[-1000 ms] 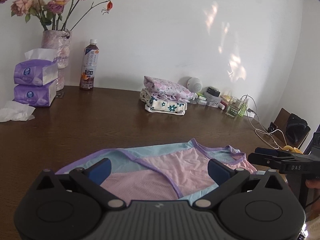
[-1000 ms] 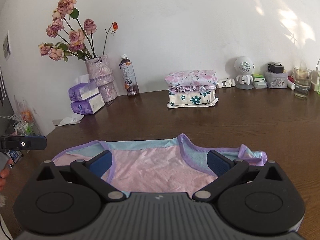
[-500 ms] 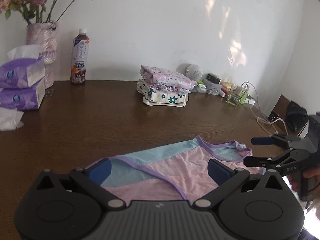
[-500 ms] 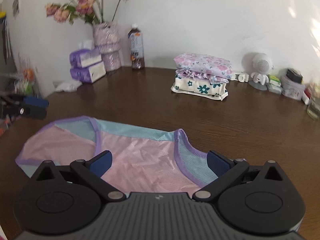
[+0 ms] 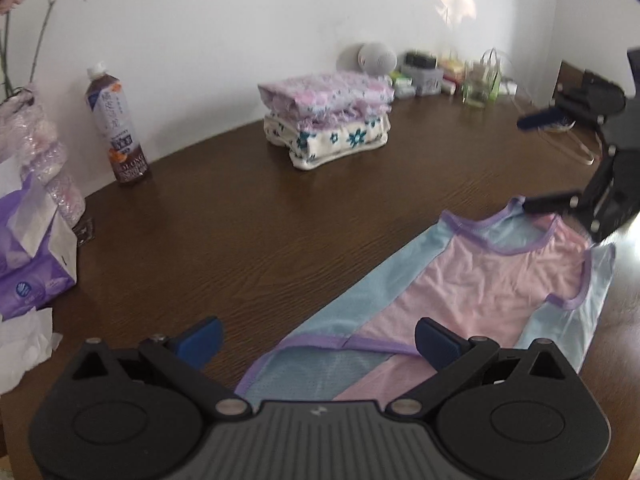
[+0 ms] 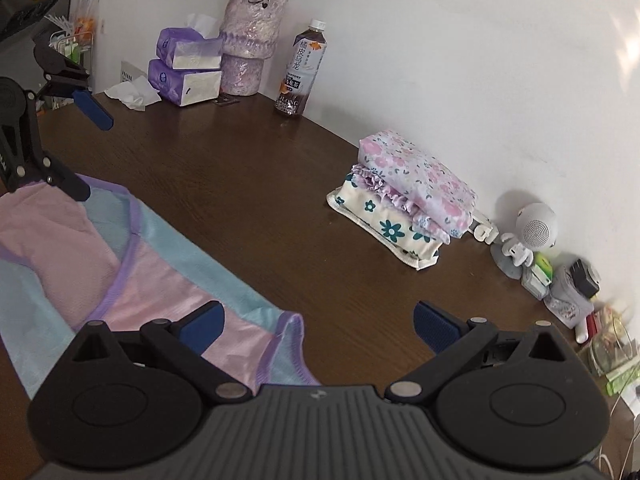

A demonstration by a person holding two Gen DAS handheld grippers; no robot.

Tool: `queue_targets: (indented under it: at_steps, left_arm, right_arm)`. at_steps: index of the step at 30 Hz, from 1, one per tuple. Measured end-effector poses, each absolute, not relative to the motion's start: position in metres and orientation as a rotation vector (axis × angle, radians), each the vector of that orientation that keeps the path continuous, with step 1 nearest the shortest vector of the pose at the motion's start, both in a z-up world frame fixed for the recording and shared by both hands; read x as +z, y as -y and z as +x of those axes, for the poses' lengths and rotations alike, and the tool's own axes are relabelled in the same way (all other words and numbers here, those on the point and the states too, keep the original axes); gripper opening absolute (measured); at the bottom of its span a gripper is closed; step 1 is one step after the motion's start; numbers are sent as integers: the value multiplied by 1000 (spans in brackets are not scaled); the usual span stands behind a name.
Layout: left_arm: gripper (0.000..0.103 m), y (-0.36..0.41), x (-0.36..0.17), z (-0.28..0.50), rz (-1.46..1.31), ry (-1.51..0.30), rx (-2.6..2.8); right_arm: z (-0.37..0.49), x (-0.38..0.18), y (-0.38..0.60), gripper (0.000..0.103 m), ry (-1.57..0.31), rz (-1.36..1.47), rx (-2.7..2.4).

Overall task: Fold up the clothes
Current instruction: 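Move both open grippers to opposite ends of the garment, then close the right gripper on the trimmed hem while the left gripper grips the strap end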

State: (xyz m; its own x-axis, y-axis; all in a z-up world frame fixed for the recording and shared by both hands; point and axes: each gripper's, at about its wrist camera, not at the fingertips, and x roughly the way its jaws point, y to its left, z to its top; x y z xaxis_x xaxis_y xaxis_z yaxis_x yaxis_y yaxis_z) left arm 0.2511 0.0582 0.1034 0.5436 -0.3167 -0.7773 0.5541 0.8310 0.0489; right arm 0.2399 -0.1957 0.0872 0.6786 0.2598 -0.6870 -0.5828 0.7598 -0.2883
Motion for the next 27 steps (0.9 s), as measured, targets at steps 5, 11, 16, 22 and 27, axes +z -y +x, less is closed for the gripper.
queue_targets:
  at_steps: [5, 11, 16, 22, 27]
  left_arm:
    - [88, -55, 91, 278, 312, -905, -554]
    - [67, -53, 72, 300, 337, -971, -602]
    - [52, -55, 59, 316, 330, -1025, -658]
    - [38, -57, 50, 327, 379, -1077, -736]
    - [27, -56, 50, 337, 428, -1106, -797]
  right_arm:
    - [269, 87, 189, 98, -705, -547, 565]
    - [302, 68, 172, 69, -806, -616, 660]
    - [327, 42, 163, 47, -912, -594, 764]
    - [345, 25, 165, 31, -988, -581, 847]
    - [349, 20, 170, 30, -1045, -603, 891]
